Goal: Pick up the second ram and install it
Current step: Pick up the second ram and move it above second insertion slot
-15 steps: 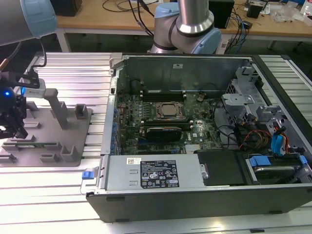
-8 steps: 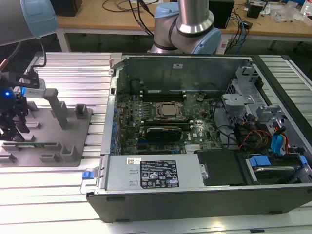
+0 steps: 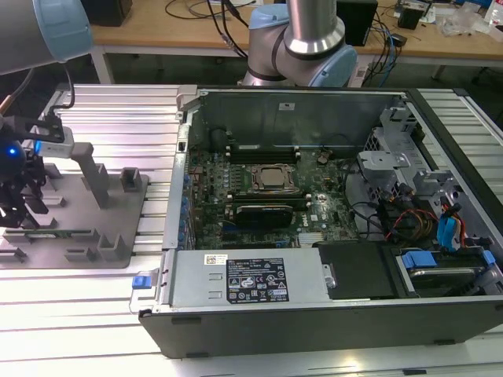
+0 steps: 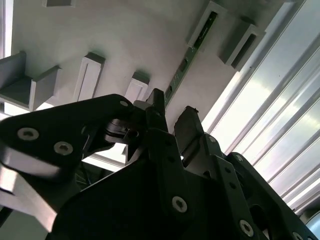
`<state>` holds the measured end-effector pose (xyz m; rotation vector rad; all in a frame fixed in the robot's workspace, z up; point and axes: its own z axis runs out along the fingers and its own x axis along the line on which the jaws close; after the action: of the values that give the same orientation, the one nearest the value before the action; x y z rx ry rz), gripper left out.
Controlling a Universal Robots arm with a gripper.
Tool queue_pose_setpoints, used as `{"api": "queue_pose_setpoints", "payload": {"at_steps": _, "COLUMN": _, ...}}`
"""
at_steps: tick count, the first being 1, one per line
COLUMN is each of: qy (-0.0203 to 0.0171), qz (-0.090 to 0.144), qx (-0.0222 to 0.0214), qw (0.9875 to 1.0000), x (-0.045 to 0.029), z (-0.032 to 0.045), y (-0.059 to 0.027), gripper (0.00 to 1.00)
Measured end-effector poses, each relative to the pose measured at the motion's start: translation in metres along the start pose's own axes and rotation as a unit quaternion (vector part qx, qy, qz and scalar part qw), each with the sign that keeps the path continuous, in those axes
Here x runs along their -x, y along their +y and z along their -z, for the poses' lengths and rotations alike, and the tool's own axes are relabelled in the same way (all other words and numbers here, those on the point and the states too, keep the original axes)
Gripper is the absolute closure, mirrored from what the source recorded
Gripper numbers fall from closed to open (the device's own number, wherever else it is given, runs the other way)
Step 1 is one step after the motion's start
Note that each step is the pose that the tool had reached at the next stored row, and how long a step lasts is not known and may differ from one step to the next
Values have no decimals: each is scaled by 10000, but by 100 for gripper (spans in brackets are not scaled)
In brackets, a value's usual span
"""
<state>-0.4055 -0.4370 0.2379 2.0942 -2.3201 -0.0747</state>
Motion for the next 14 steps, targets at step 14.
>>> {"api": "queue_pose_setpoints", "payload": {"at_steps": 14, "qy": 8, "qz": 165, "qx": 3, "qw": 9999, "x": -2, "z": -102, "y": -4, "gripper": 66}}
